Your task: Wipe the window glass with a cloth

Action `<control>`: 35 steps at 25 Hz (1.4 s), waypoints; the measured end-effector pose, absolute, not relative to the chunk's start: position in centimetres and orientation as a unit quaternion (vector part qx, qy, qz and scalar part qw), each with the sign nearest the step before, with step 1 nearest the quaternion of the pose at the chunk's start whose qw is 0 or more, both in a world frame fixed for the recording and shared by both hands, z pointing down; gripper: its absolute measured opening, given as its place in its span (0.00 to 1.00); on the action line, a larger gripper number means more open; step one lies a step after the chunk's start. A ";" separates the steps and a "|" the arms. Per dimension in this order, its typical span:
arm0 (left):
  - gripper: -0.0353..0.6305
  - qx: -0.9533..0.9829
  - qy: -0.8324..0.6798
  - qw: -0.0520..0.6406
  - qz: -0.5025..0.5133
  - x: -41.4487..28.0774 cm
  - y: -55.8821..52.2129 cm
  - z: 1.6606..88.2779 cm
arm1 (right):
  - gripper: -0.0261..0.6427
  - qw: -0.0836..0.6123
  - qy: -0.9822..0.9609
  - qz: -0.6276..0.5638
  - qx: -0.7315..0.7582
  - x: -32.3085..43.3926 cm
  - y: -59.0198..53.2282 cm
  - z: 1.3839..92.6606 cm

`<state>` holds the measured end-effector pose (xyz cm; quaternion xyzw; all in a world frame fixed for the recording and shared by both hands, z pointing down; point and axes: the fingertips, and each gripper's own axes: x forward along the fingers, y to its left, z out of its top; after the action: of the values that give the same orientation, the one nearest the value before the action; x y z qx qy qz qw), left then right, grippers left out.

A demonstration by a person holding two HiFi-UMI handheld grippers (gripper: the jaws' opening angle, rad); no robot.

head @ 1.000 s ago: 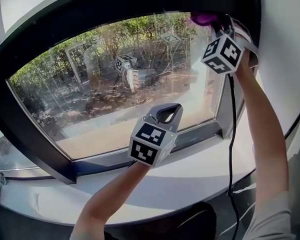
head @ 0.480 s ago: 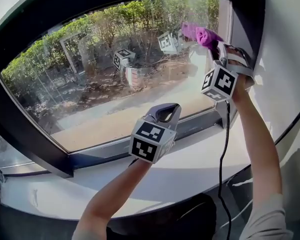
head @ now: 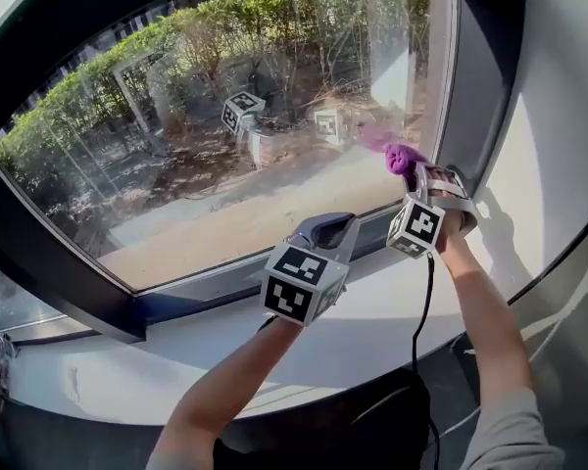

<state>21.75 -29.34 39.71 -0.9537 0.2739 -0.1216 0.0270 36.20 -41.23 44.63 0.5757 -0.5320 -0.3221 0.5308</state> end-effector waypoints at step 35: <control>0.05 -0.955 0.259 0.111 -0.092 22.0 -28.3 30.0 | 0.15 0.033 -0.682 -0.184 0.708 36.6 -34.7 16.6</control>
<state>22.01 -28.34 30.02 -0.9550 0.2595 -0.0918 0.1106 36.56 -34.74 16.62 0.7076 -0.6815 -0.1838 0.0332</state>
